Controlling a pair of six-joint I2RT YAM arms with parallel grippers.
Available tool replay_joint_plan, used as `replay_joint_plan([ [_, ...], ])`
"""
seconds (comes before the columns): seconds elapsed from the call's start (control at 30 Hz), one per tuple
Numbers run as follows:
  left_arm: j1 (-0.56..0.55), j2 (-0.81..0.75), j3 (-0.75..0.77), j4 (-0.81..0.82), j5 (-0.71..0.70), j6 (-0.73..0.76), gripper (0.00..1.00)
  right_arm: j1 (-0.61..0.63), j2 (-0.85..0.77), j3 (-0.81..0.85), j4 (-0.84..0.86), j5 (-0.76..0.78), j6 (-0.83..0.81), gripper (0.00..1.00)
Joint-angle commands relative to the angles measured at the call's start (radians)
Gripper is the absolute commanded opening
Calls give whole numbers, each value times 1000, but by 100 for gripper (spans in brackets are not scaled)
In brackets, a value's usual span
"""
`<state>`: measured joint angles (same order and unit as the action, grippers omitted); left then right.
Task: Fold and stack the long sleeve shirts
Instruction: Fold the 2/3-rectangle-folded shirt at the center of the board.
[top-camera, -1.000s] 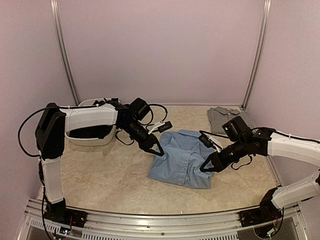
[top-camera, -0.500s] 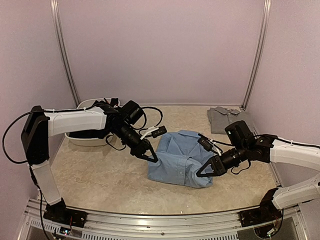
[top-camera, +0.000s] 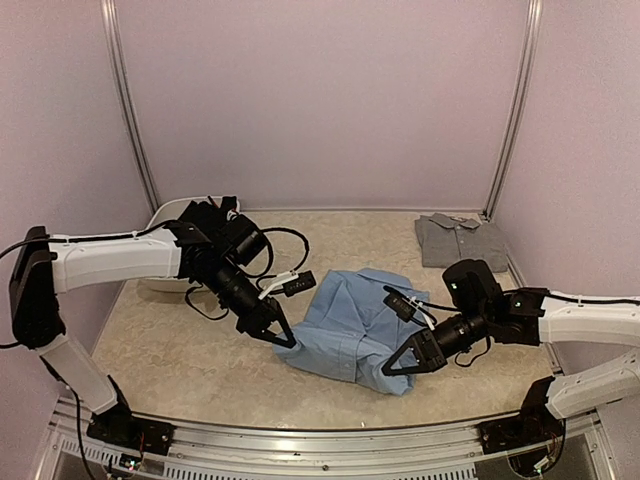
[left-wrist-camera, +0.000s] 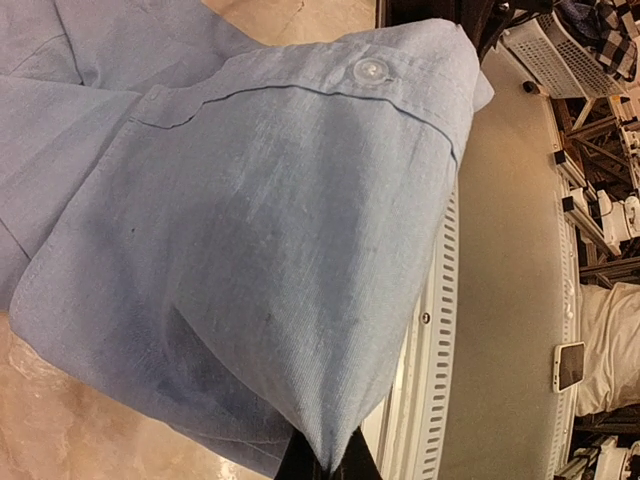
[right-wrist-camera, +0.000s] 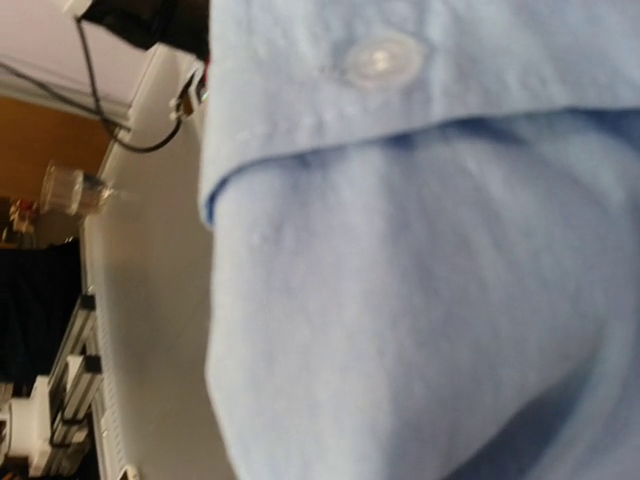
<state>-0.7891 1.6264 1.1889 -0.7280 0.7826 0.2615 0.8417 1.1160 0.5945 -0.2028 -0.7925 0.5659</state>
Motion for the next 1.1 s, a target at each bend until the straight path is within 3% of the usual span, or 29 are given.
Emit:
replay_joint_plan([
  [0.0, -21, -93, -38, -36, -28, -34, 0, 59, -10, -5, 35, -9, 48, 0],
  [0.2, -10, -192, -45, -47, -19, -43, 0, 84, -23, 4, 43, 10, 69, 0],
  [0.33, 53, -137, 19, -50, 10, -27, 0, 31, -6, 45, -30, 55, 28, 0],
  [0.7, 123, 337, 400, -183, 134, 83, 0, -208, 128, 110, -111, 58, -92, 0],
  [1.07, 187, 656, 709, -203, 191, 49, 0, -365, 267, 190, -114, 37, -199, 0],
])
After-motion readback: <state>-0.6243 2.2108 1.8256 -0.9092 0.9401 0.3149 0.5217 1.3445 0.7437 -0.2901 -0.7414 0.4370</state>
